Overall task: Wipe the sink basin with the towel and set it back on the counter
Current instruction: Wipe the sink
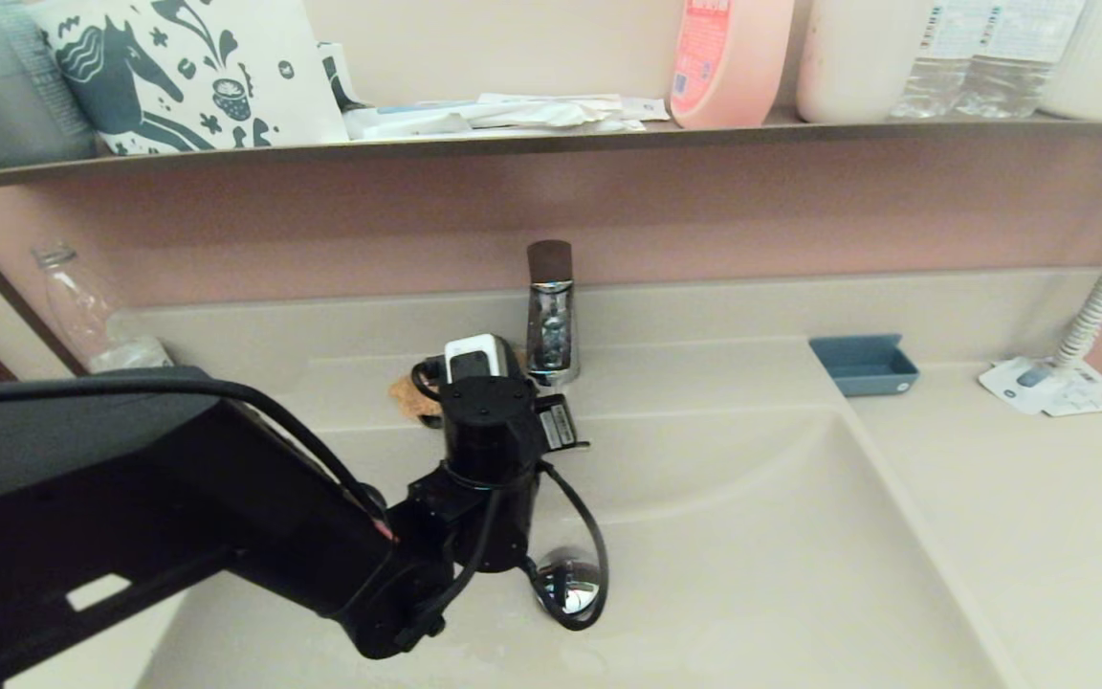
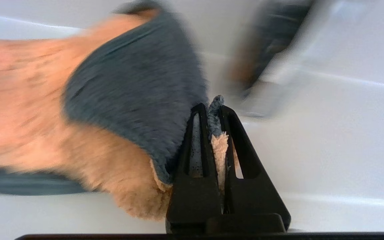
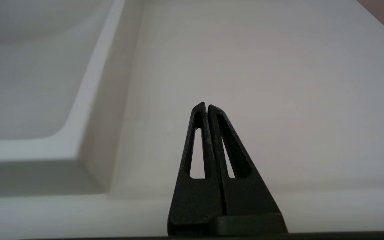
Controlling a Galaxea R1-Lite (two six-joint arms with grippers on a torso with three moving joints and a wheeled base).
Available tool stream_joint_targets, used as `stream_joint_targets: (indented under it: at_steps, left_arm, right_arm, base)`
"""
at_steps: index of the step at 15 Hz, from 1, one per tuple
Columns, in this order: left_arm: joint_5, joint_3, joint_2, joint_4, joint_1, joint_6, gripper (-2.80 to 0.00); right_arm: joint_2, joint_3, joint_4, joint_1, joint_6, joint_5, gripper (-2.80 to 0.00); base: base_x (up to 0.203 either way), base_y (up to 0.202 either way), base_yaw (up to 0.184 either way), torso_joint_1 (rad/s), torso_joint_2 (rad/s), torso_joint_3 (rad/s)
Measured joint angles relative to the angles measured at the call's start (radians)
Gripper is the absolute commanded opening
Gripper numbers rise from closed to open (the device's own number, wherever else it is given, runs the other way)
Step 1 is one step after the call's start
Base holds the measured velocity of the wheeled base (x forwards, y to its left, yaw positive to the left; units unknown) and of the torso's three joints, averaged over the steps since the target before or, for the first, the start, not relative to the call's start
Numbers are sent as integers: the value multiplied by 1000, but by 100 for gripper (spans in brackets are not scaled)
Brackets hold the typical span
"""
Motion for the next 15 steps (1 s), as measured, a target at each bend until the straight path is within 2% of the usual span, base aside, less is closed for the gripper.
stream_joint_targets:
  at_steps: [4, 8, 12, 15]
  left_arm:
    - [-94, 125, -68, -55, 183, 3, -280]
    - [-205, 192, -122, -58, 339, 6, -280]
    - [-249, 220, -147, -57, 421, 11, -280]
    - [-256, 228, -152, -57, 441, 14, -280]
  right_arm:
    - [0, 0, 0, 0, 0, 0, -280]
    - [0, 0, 0, 0, 0, 0, -280]
    - [0, 0, 0, 0, 0, 0, -280]
    - [0, 0, 0, 0, 0, 0, -280]
  base:
    - [0, 0, 0, 0, 0, 0]
    - [0, 0, 0, 0, 0, 0]
    - [0, 0, 0, 0, 0, 0]
    - [0, 0, 0, 0, 0, 0]
